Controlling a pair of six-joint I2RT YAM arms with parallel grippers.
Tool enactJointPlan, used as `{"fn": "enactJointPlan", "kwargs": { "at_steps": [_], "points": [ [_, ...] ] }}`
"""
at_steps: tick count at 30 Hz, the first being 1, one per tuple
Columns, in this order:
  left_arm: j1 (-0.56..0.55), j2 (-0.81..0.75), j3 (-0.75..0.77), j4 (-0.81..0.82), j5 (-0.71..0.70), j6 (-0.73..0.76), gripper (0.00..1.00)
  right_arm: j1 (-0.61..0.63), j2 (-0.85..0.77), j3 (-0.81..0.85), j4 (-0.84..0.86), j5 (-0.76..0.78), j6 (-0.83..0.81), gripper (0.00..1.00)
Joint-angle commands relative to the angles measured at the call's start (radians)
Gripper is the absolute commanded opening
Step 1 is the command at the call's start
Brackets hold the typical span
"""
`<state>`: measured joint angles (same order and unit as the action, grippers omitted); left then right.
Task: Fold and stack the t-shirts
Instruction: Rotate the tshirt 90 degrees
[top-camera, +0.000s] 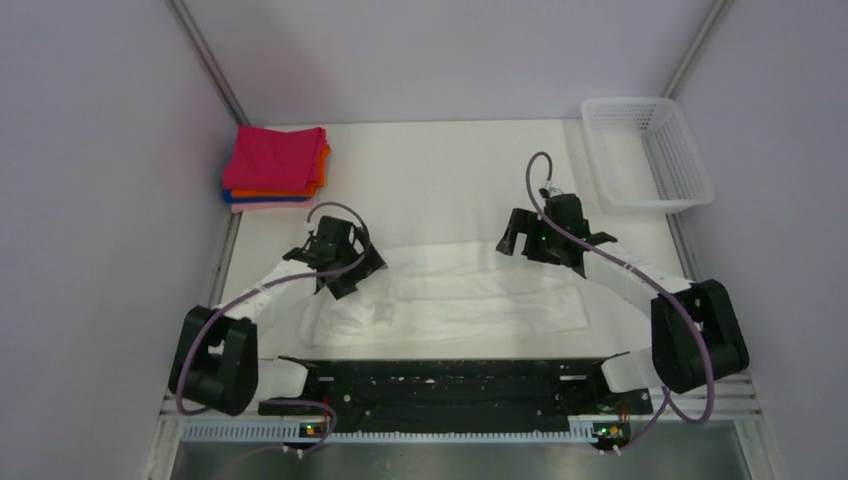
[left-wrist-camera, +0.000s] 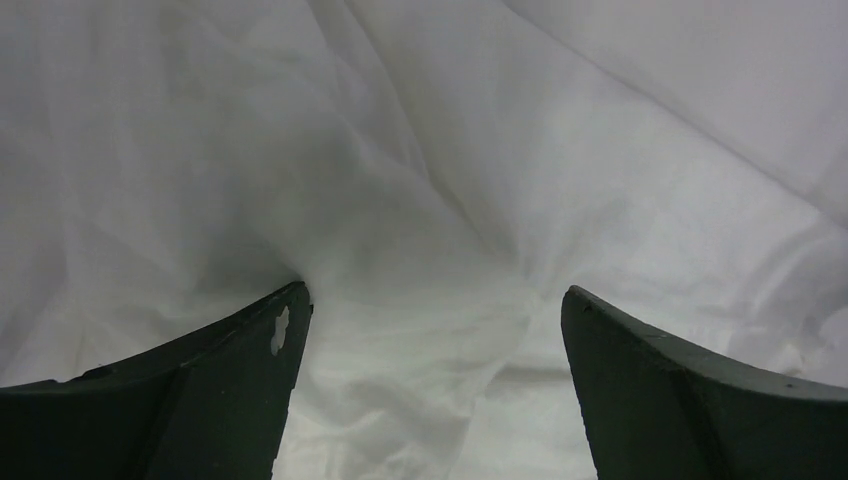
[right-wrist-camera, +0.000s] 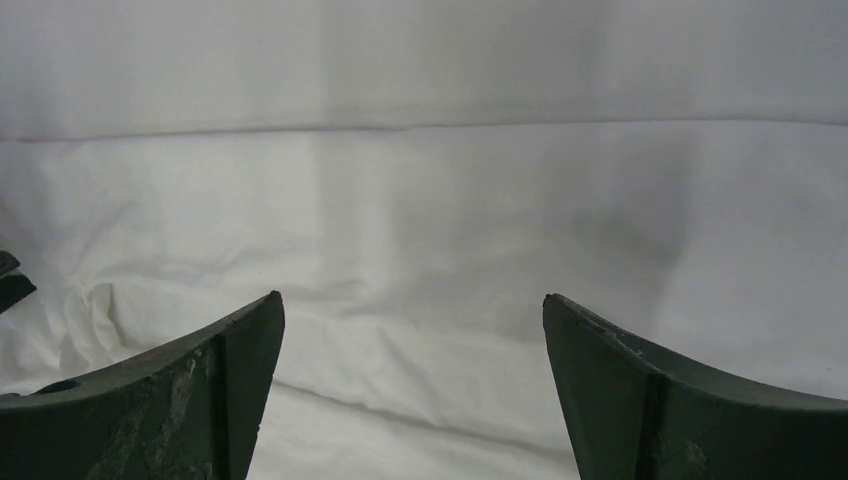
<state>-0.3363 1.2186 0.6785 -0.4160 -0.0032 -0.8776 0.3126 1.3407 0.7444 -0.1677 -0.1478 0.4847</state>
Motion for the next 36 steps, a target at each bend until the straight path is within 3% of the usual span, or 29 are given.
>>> {"fn": "enactJointPlan", "kwargs": {
  "at_steps": [1, 5, 8, 15, 18, 22, 28, 33, 36],
  "points": [
    [0.066, 0.193, 0.02, 0.191, 0.064, -0.082, 0.99, 0.045, 0.1, 0.03, 0.062, -0.003, 0.016, 0.99],
    [0.101, 0.428, 0.25, 0.19, -0.014, -0.076, 0.99, 0.058, 0.154, 0.018, 0.014, 0.032, 0.015, 0.99],
    [0.107, 0.665, 0.536, 0.13, -0.007, -0.069, 0.99, 0.094, 0.152, -0.014, -0.037, 0.045, -0.002, 0.99],
    [0.087, 1.273, 1.367, 0.062, 0.191, -0.166, 0.99, 0.241, 0.071, -0.084, -0.085, -0.146, -0.043, 0.99],
    [0.057, 1.47, 1.647, 0.175, 0.283, -0.299, 0.99, 0.321, 0.067, -0.07, -0.059, -0.275, -0.067, 0.99],
    [0.011, 1.566, 1.716, 0.486, 0.271, -0.448, 0.99, 0.404, 0.039, -0.034, 0.012, -0.345, -0.121, 0.99],
    [-0.001, 1.582, 1.753, 0.57, 0.179, -0.448, 0.99, 0.41, -0.024, -0.02, 0.019, -0.328, -0.16, 0.99],
    [0.003, 1.515, 1.79, 0.534, 0.226, -0.365, 0.99, 0.408, -0.115, -0.001, -0.034, -0.073, -0.115, 0.99],
    [0.003, 1.401, 1.762, 0.487, 0.27, -0.286, 0.99, 0.37, -0.167, 0.001, -0.076, -0.006, -0.059, 0.99]
  ]
}}
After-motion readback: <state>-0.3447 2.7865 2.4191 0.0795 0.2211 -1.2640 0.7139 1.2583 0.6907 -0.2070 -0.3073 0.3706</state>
